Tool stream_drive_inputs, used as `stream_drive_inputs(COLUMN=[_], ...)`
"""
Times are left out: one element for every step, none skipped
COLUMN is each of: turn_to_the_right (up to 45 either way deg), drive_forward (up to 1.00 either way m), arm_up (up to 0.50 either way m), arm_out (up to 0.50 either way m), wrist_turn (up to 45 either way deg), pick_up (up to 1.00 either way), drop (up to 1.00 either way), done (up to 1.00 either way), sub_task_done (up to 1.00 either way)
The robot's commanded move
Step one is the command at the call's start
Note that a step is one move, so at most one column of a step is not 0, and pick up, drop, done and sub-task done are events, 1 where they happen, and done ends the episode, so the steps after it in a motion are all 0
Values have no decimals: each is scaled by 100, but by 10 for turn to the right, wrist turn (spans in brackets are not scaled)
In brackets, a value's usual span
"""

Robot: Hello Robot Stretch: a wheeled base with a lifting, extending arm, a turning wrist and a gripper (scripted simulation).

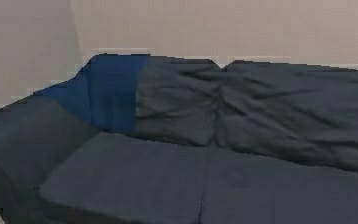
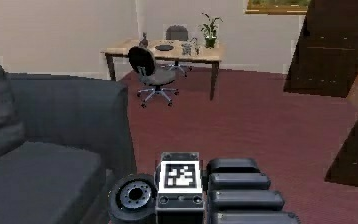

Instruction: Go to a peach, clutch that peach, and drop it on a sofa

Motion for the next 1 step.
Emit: stream_drive_inputs(turn_to_the_right=[-90], drive_forward=[0], arm_up=[0], arm_out=[0], wrist_turn=[0], pick_up=[0], drop=[0], done=[0], sub_task_done=[0])
